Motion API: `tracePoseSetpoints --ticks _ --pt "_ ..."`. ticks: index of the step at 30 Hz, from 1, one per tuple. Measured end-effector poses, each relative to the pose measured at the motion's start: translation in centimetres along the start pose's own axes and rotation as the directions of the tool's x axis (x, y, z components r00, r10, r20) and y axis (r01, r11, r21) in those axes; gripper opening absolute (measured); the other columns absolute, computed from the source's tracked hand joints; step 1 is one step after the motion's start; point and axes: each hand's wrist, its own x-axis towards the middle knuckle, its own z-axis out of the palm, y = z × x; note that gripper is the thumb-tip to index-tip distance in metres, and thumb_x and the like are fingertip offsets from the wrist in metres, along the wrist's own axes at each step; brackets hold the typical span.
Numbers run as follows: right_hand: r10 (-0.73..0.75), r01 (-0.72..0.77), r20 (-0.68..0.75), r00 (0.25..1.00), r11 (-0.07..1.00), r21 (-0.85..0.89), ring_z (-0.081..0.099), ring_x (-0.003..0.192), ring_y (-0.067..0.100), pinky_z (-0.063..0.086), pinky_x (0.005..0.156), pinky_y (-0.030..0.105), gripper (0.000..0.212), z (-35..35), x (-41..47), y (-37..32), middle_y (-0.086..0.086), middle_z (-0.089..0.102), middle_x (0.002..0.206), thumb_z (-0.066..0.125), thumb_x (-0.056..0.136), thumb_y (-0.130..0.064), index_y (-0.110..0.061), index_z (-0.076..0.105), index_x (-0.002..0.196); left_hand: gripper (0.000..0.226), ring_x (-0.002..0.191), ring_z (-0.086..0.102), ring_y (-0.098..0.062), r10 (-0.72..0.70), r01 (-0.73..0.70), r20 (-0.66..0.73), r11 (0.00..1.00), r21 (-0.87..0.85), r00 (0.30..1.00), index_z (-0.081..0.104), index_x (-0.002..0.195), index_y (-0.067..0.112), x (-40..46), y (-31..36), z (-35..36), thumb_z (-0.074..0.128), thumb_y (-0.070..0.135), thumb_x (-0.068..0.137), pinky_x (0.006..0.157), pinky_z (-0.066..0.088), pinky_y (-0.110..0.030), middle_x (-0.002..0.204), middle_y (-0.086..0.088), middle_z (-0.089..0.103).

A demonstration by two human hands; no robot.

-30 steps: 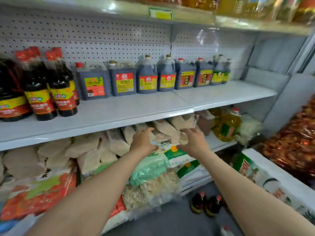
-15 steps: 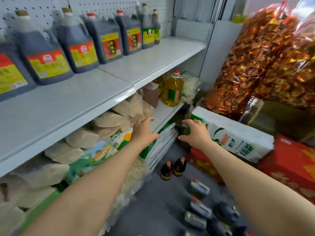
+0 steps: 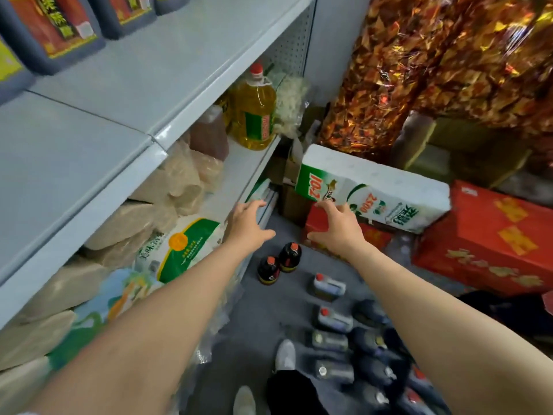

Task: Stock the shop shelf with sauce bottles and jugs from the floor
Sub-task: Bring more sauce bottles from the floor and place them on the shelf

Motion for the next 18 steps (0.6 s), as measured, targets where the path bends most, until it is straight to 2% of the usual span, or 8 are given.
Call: tracePoseSetpoints --ticks 3,9,13,18 --pt "0.015 -0.016 0.033 0.999 1.000 0.012 0.042 0.125 0.034 0.048 0.098 0.043 0.078 1.1 3.1 2.0 0.012 0.042 0.135 0.081 0.078 -0.042 -0.033 0.039 0.144 0.070 0.132 0.039 -0.030 -0.018 0.018 0.031 1.000 -0.002 0.999 0.044 0.141 0.032 2.6 0.0 1.8 0.078 0.032 0.079 0.105 0.038 -0.039 0.144 -0.008 0.038" --pt "0.068 -0.076 0.105 0.992 0.995 0.070 0.042 0.122 0.030 0.046 0.089 0.037 0.072 4.7 9.2 6.0 0.010 0.041 0.131 0.077 0.082 -0.037 -0.031 0.040 0.144 0.070 0.128 0.046 -0.029 -0.055 0.053 0.083 0.998 0.022 0.995 0.046 0.139 0.033 8.9 -0.6 6.5 0.080 0.036 0.078 0.099 0.040 -0.034 0.145 -0.008 0.041" --pt "0.108 -0.127 0.169 0.980 0.986 0.108 0.042 0.122 0.029 0.049 0.094 0.039 0.068 8.3 12.1 8.5 0.007 0.043 0.128 0.076 0.081 -0.035 -0.032 0.043 0.140 0.071 0.131 0.043 -0.029 -0.103 0.105 0.140 0.994 -0.006 0.985 0.047 0.139 0.031 12.2 -2.5 10.1 0.082 0.032 0.077 0.103 0.039 -0.035 0.143 -0.009 0.043" --pt "0.192 -0.226 0.262 0.946 0.969 0.104 0.037 0.132 0.034 0.045 0.100 0.045 0.071 14.8 16.2 11.7 0.012 0.038 0.139 0.079 0.082 -0.038 -0.032 0.042 0.142 0.077 0.130 0.044 -0.032 -0.140 0.141 0.207 0.990 0.009 0.968 0.045 0.144 0.029 16.1 -7.2 15.6 0.082 0.032 0.076 0.106 0.039 -0.038 0.141 -0.011 0.044"
